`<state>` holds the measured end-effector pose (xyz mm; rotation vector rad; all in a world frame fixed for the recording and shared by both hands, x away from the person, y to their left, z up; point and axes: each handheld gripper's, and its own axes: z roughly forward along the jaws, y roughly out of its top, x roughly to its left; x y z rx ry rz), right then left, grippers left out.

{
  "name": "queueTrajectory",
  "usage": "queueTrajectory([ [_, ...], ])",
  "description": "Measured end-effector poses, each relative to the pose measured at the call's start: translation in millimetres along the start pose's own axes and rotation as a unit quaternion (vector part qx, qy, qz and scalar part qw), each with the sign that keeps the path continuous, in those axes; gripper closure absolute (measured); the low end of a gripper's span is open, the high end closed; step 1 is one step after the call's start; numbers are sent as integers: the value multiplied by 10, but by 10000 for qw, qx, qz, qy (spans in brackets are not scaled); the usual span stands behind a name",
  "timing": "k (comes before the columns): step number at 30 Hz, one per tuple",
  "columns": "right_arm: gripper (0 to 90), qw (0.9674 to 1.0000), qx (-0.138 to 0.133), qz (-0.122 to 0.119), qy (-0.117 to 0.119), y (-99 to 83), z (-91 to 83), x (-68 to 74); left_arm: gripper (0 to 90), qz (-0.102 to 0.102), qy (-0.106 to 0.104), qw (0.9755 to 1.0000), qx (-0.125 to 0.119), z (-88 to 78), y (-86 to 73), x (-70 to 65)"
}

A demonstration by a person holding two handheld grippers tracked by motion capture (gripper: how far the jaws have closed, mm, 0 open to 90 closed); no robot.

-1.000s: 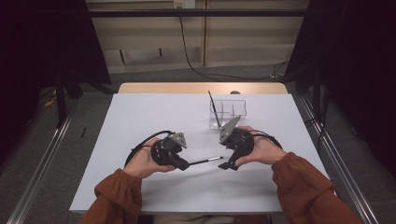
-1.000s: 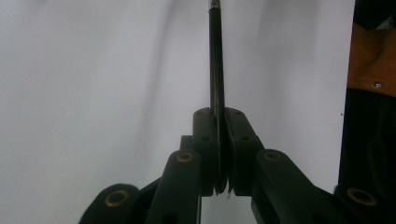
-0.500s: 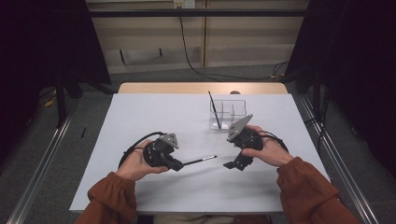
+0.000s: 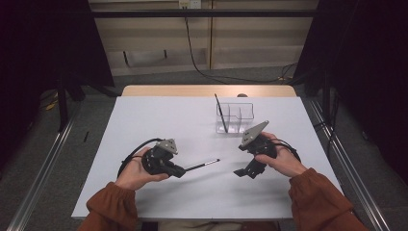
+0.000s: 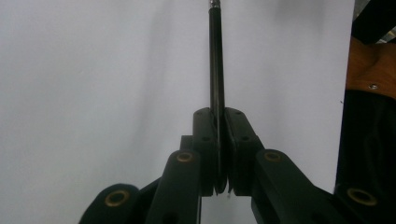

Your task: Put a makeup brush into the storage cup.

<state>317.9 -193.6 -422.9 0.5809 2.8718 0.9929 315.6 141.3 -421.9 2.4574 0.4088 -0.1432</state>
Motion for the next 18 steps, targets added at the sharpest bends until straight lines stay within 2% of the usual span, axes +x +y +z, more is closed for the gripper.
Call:
queueTrajectory([
  [8, 35, 9993, -320, 196, -26, -72, -36, 1, 841, -140, 102, 9993, -333, -109, -138, 9],
  [10, 35, 9991, -349, 221, -2, -84, -29, 3, 842, -228, 49, 9988, -431, -115, -165, 13],
  [18, 35, 9982, -550, 224, -54, -143, 20, 60, 842, -354, 41, 9968, -721, -103, -273, -2],
])
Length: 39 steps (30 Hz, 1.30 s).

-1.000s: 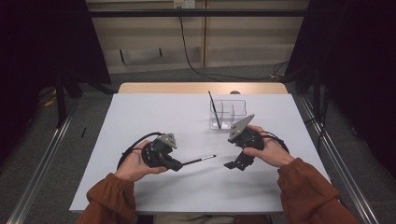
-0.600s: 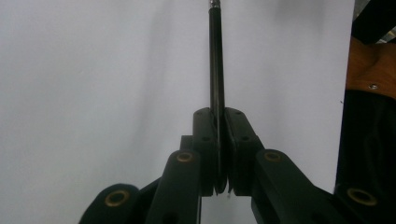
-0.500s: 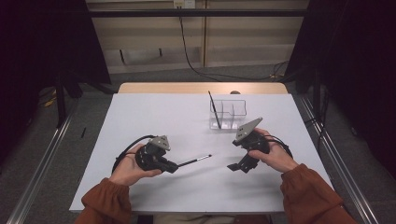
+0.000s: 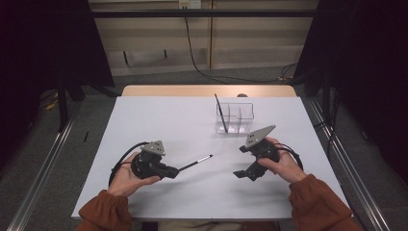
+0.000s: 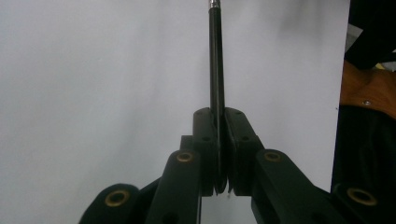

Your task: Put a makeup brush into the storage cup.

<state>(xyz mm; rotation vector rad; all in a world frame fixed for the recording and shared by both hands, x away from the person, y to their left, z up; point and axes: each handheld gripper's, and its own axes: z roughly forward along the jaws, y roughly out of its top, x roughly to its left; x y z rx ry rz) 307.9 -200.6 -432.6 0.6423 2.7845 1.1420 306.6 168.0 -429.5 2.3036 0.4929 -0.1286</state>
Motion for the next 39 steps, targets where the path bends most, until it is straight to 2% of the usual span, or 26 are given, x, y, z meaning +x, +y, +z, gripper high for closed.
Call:
queueTrajectory([
  [3, 35, 10000, -56, 12, -16, -24, -5, 19, 842, -73, 23, 9997, -244, -19, -21, -3],
  [5, 37, 9997, -215, 87, 58, -28, -21, 29, 842, -103, 30, 9991, -416, -39, -21, 1],
  [8, 36, 9996, -279, 33, -86, -33, -14, 49, 842, -64, 16, 9980, -629, -54, -30, 3],
  [11, 38, 9992, -394, 105, -40, -58, 22, 67, 842, -4, 32, 9970, -771, -48, -47, -6],
  [14, 40, 9988, -477, 94, -102, -67, 43, 83, 842, 70, 123, 9959, -899, -25, -54, -18],
  [15, 41, 9986, -503, 88, -149, -64, 41, 83, 842, 87, 216, 9951, -966, -21, -55, -24],
  [16, 42, 9981, -564, 97, -209, -62, 39, 84, 842, 82, 176, 9948, -1002, -17, -54, -21],
  [18, 42, 9974, -683, 116, -216, -61, 30, 73, 843, 104, 257, 9935, -1104, -21, -52, -27],
  [19, 46, 9969, -738, 141, -246, -63, 26, 72, 842, 94, 200, 9928, -1173, -22, -52, -28],
  [22, 58, 9958, -867, 158, -243, -69, 30, 70, 842, 75, 207, 9901, -1386, -34, -48, -29],
  [23, 60, 9952, -936, 148, -245, -70, 34, 70, 842, 84, 280, 9894, -1422, -36, -48, -34],
  [30, 66, 9894, -1439, 133, -114, -37, 59, 122, 842, 112, 218, 9835, -1795, -11, -38, -57],
  [31, 62, 9886, -1497, 143, -69, -30, 64, 127, 842, 134, 283, 9828, -1821, -12, -34, -61],
  [35, 52, 9814, -1914, 146, -25, -2, 80, 144, 842, 146, 248, 9796, -1987, -13, -21, -75],
  [36, 53, 9803, -1967, 170, 4, 9, 77, 145, 842, 164, 253, 9795, -1994, -14, -18, -80],
  [39, 53, 9776, -2100, 126, 12, 40, 76, 152, 842, 170, 244, 9767, -2125, -6, -11, -90],
])
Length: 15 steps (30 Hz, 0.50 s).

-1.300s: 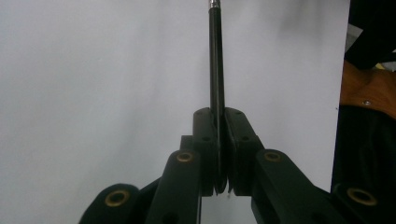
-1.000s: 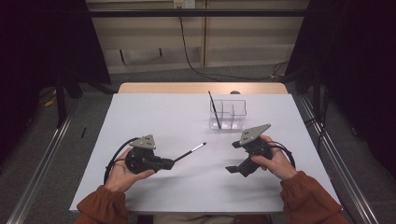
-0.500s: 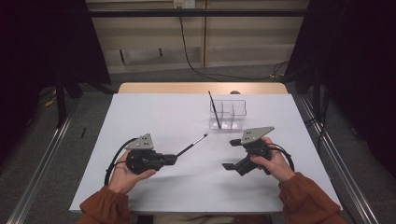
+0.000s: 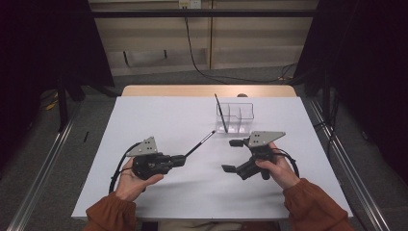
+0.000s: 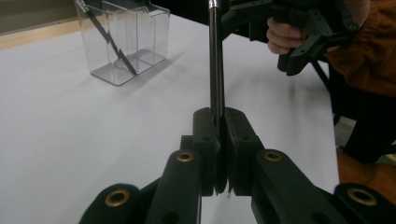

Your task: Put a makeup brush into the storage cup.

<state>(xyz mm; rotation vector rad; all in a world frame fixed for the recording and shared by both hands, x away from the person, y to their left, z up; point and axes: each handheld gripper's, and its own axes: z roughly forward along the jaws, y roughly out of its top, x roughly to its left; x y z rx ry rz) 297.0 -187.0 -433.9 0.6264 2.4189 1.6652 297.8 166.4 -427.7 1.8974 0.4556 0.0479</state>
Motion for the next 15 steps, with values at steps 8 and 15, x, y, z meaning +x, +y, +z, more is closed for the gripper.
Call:
queueTrajectory([
  [8, 99, 9998, -205, 52, 66, 86, 55, 50, 842, 9, -60, 9997, -230, 37, -1, -31],
  [15, 75, 9974, -495, 89, 507, 148, 79, 86, 842, 52, -111, 9996, -249, 89, 0, -49],
])
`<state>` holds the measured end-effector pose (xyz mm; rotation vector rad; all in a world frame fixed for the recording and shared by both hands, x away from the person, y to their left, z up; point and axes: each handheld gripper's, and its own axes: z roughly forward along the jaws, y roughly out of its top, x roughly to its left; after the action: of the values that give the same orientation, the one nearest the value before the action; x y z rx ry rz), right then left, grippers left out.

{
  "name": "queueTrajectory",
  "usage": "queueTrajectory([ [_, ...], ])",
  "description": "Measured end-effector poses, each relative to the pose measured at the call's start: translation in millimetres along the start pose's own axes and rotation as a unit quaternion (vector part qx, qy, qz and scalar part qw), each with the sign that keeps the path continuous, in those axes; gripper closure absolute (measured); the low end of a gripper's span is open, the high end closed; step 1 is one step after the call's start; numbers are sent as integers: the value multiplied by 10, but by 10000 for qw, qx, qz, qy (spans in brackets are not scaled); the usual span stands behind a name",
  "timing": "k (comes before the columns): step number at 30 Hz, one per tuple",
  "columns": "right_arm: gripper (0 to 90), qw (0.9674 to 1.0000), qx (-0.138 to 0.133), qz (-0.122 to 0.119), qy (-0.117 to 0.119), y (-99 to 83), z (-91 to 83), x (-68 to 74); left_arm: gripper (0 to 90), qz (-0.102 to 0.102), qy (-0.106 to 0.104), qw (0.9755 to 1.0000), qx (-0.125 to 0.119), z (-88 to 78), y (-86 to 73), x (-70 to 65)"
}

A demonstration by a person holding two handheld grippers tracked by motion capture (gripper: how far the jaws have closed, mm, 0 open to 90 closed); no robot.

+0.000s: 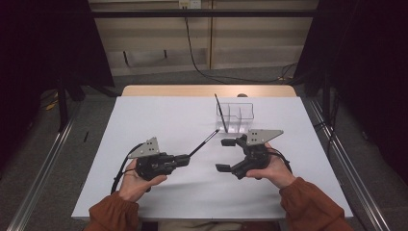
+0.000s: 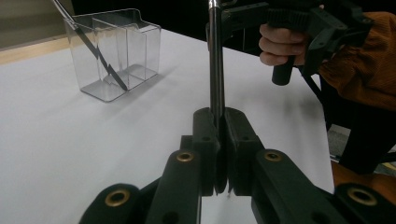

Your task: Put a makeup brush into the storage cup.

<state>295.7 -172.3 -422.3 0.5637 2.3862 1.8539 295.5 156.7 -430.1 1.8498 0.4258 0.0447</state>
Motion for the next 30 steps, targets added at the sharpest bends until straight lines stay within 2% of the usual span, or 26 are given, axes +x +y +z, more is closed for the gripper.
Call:
queueTrajectory([
  [2, 77, 10000, -97, 3, 13, 16, 6, -4, 842, 45, 7, 10000, -14, 14, 2, -5],
  [7, 102, 9999, -146, 62, 12, 58, 40, -4, 842, 81, -43, 10000, -7, 52, 4, -23],
  [10, 185, 9999, -152, 52, 27, 84, 71, -5, 842, 110, -72, 9999, 9, 82, 6, -37],
  [16, 284, 9995, -259, 148, 51, 115, 100, -19, 842, 161, -104, 9998, 61, 105, 3, -59],
  [21, 410, 9995, -213, 211, 134, 115, 85, -37, 842, 180, -130, 9997, 100, 128, -5, -68],
  [30, 547, 9993, -153, 215, 270, 118, 91, -30, 842, 316, -229, 9991, 188, 172, -34, -81],
])
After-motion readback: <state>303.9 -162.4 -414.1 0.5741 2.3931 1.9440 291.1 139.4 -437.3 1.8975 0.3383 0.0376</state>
